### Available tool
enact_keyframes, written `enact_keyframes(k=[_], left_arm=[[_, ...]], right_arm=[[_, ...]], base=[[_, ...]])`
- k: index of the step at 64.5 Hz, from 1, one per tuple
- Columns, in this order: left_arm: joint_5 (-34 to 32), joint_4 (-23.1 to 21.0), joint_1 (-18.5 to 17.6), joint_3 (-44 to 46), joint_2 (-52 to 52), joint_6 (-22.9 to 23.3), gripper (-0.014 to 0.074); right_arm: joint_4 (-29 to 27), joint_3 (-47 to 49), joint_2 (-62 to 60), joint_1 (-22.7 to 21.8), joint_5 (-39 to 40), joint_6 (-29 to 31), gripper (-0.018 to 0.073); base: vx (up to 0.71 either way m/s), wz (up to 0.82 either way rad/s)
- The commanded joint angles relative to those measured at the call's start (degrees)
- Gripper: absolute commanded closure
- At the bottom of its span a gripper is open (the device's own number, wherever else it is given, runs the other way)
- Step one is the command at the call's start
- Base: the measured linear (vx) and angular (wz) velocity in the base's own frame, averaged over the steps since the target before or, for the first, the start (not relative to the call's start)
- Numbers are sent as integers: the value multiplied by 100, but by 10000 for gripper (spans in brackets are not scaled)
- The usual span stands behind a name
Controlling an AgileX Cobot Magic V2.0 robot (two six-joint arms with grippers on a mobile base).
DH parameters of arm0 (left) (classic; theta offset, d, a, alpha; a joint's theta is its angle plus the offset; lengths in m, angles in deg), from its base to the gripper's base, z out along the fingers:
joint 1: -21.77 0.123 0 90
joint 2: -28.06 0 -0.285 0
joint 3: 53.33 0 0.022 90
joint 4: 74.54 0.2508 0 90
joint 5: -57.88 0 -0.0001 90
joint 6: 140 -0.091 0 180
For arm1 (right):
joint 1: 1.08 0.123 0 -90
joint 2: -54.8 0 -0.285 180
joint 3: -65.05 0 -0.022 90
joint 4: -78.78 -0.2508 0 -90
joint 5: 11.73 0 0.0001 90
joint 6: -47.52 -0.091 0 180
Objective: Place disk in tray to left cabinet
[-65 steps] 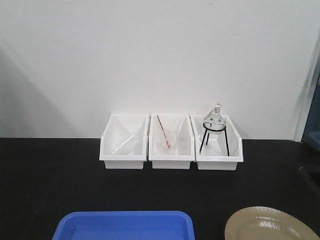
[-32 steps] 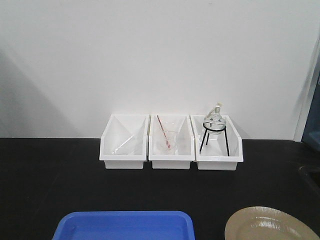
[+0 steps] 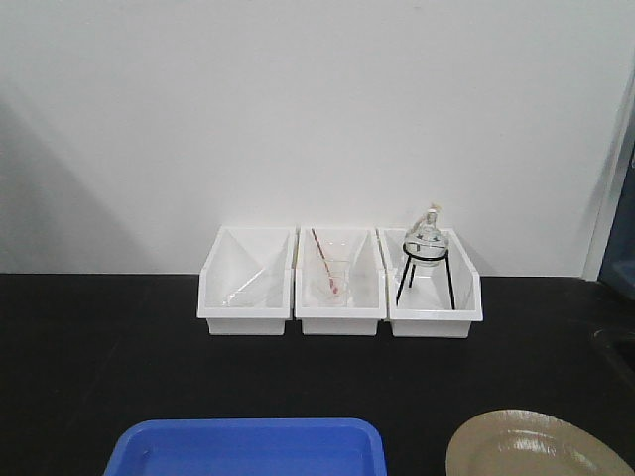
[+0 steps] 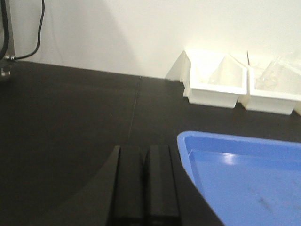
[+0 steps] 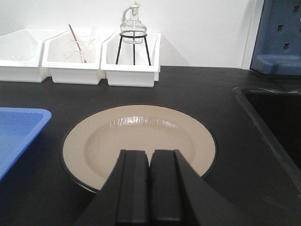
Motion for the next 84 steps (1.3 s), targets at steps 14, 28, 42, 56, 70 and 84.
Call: enact_keyframes(k=[14,28,42,56,70,84], left_arm=[[-1555,-51,3,-34,-114,50,600],[-1670,-34,3,976,-189,27,600],[-781,-7,3,2499,-1194,-11,600],[-781,-12,3,2696,-2201,-11,596],[-515,-12,3,2531,-2799,-6,563],[-357,-12,3,2531,-3091,-6,421]], right_arm=[[98,-108,-72,-34,1991,9,568],[-568,875,54,-34,1818,-222,564],[-473,2173,1068,-34,758,-21,561],[126,2360,2239,-34,907,97,558],[-137,2360,3055,-34,944,-299,519],[-657,2360,3840,-34,944,-715,344]], base=[[0,0],[0,0],[0,0],[0,0],[0,0],[0,0]])
